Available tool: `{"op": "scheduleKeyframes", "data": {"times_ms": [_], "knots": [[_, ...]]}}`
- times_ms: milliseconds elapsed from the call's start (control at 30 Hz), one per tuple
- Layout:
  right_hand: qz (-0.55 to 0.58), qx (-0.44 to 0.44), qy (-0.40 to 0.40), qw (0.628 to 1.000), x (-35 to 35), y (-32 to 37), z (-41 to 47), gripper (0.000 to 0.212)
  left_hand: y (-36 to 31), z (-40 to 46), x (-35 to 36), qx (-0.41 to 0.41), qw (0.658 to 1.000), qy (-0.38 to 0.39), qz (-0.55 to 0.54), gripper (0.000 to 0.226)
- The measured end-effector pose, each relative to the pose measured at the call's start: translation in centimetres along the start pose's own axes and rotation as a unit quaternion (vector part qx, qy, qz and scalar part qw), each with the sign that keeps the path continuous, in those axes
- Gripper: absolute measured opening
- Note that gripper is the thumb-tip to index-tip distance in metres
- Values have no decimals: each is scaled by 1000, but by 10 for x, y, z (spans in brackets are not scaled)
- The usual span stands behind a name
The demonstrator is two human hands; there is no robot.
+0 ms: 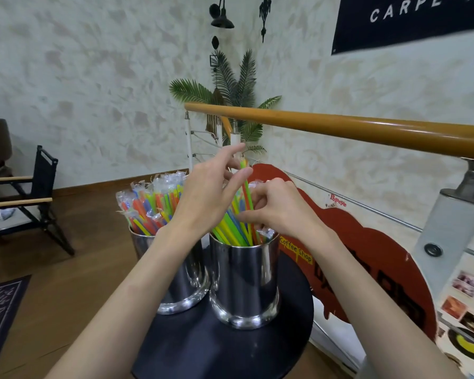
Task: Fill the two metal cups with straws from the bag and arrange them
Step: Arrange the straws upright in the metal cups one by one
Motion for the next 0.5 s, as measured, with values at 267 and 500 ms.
{"op": "scheduleKeyframes", "data": {"times_ms": [267, 500], "knots": [[128, -13, -48, 991, -28, -13, -5, 18, 2, 0, 7, 10, 995, 27, 92, 11], [79, 17, -169, 982, -46, -36, -6, 12, 9, -9, 17, 5, 945, 198, 261, 22]]}}
Point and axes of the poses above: each hand's wrist, its own z-axis towards the middle knuckle, its own x-axis out of the palm, y = z × x, the point moved 2 cm from there along z, towards the middle knuckle, and after that the axes turned 8 degrees about -z, right-handed, at the moved point
